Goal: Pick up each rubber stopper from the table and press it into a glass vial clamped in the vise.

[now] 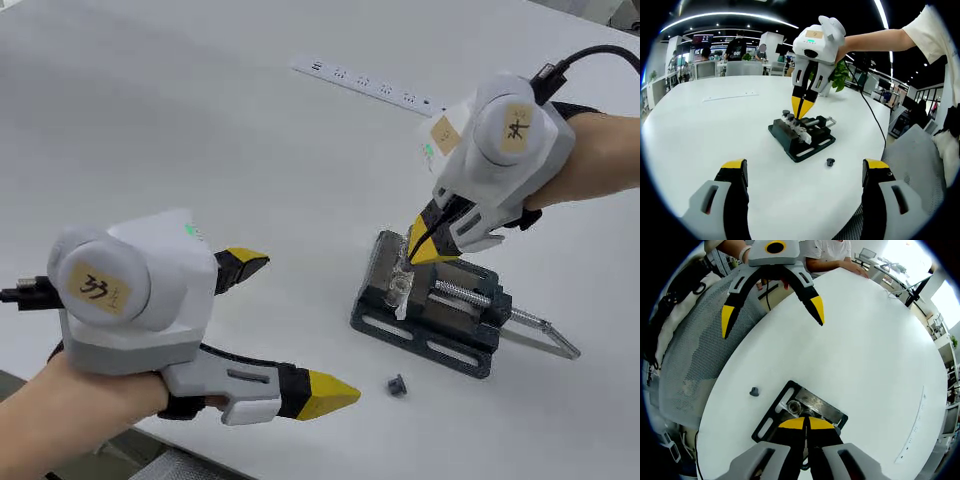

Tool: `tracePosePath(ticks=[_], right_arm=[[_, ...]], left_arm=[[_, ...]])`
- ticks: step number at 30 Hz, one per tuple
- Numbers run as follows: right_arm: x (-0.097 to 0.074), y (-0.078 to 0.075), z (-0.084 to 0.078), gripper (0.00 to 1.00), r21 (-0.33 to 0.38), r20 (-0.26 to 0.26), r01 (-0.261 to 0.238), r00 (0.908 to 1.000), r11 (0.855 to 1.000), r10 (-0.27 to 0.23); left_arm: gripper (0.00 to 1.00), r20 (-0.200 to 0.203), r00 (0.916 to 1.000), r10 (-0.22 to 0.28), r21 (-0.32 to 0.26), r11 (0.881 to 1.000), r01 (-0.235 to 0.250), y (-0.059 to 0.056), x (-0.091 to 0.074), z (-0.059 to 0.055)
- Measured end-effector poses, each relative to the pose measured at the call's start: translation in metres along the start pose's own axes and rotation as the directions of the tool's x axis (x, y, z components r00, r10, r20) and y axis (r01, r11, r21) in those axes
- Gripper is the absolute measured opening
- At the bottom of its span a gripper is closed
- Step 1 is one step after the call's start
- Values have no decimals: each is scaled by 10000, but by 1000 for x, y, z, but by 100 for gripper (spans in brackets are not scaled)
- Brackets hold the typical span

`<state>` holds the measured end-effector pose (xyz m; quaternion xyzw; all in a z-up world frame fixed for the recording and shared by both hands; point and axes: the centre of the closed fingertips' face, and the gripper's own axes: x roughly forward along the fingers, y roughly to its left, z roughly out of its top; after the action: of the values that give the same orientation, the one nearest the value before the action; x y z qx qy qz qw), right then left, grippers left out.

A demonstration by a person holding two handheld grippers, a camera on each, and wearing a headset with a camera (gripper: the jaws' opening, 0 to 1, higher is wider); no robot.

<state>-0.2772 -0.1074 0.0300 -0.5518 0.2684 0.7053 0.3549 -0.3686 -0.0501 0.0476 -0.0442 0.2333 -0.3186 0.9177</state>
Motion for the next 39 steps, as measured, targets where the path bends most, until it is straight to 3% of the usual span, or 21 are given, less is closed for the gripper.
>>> tracePosePath(ticks=[18, 27, 33, 39], right_arm=[[2, -2, 0, 0, 324, -62, -83, 9999, 9994, 85], [2, -1, -2, 0, 293, -276, -135, 9995, 9995, 143], [2, -2, -1, 0, 631, -125, -344, 9993, 9974, 353], [2, -2, 1, 0, 792, -328, -526, 9979, 9955, 553]], left_arm=[[95, -35, 10000, -57, -168, 9998, 56, 2, 3, -3], [95, 35, 10000, 71, -244, 9997, -70, 10, 3, -3], [95, 117, 9999, 105, -288, 9995, -102, 12, 5, -1], [95, 135, 9998, 117, -375, 9992, -111, 13, 5, -3]])
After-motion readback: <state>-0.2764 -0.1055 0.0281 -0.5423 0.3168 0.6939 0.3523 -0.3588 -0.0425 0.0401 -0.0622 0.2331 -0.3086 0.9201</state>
